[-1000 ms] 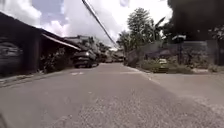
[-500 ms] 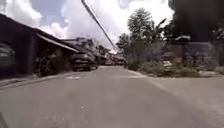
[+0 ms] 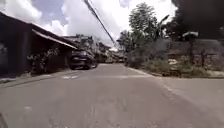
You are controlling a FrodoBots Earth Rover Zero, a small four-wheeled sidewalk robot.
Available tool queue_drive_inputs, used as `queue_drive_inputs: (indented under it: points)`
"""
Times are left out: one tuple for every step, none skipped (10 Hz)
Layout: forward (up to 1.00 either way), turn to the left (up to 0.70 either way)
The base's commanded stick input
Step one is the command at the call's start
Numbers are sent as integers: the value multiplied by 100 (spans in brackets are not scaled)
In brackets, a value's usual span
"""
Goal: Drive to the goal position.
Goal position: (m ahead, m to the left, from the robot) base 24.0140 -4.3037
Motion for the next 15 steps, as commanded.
queue_drive_inputs:
  points:
    - [100,0]
    - [100,0]
    - [100,0]
    - [100,0]
    - [100,0]
    - [100,0]
    - [100,0]
    - [100,0]
    - [100,0]
    - [100,0]
    - [100,0]
    - [100,0]
    - [100,0]
    - [100,-22]
    - [100,-27]
